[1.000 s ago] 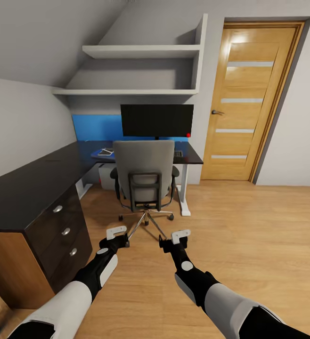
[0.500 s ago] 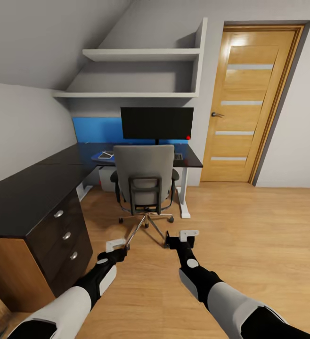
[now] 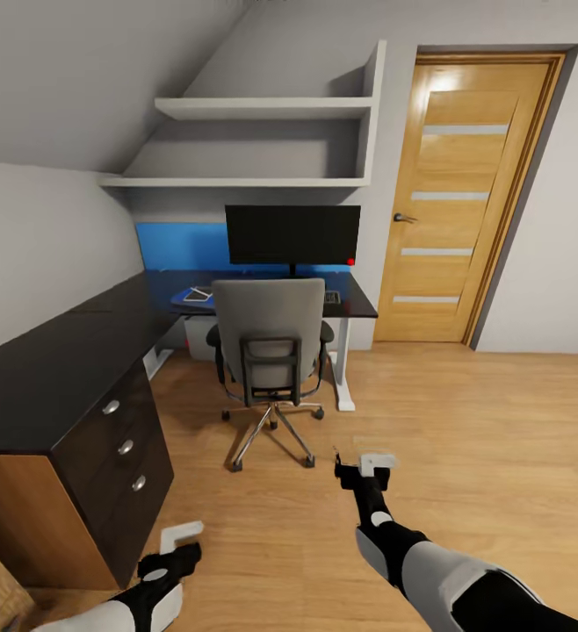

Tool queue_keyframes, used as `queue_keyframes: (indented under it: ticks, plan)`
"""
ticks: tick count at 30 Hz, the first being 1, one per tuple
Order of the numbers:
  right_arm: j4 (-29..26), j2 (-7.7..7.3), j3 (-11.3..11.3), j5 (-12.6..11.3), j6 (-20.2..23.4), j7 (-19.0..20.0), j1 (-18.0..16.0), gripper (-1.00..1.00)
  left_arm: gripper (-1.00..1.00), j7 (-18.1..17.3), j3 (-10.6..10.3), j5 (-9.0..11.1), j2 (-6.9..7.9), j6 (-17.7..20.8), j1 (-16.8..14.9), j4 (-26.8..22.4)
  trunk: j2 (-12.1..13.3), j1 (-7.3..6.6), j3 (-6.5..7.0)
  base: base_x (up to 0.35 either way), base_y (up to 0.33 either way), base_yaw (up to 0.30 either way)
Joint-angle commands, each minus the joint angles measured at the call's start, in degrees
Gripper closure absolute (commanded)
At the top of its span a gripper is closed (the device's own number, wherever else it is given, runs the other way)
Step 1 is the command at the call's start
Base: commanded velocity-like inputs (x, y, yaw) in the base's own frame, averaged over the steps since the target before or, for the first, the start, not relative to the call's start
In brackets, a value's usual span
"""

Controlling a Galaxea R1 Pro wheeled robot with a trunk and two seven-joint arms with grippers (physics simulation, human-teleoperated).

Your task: In the bedroom, organize the workspace by keeping the computer under the desk, ensuring the monitor is on the desk, placing the keyboard on the desk next to the monitor, placing the mouse on the desk next to the keyboard, moving the folder from the swivel chair onto the desk next to the mouse, stacking the notebook on top of the folder with the pen on top of the notebook, and positioning the swivel chair next to the desk.

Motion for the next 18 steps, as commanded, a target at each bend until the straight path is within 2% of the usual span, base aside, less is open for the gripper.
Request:
queue_keyframes:
  ticks: [1,4,10,12,18]
  plan:
    - [0.84,0.04,0.51,-0.3,-0.72,-0.29,0.05,-1.0,-1.0,0.19,-0.53,0.5,0.24,-0.91,0.53,0.05,0.39,-0.23,0.13,0.0,0.0,0.0]
    - [2.95,-0.01,0.41,-0.36,-2.44,-0.29,1.39,-1.0,-1.0,0.24,-0.51,0.5,1.35,-3.83,3.15,0.09,1.59,-0.89,0.67,0.0,0.0,0.0]
    - [3.72,-0.05,0.36,-0.37,-3.47,-0.29,4.06,-1.0,-1.0,0.25,-0.46,0.53,2.49,-5.86,6.93,0.1,4.0,-2.21,1.75,0.0,0.0,0.0]
    - [3.84,-0.02,0.39,-0.34,-4.07,-0.29,5.28,-1.0,-1.0,0.25,-0.45,0.51,3.12,-7.69,9.01,0.11,4.8,-2.65,2.11,0.0,0.0,0.0]
    - [3.9,0.01,0.42,-0.28,-4.76,-0.29,7.03,-1.0,-1.0,0.2,-0.45,0.5,3.56,-9.27,12.1,0.11,7.21,-3.97,3.19,0.0,0.0,0.0]
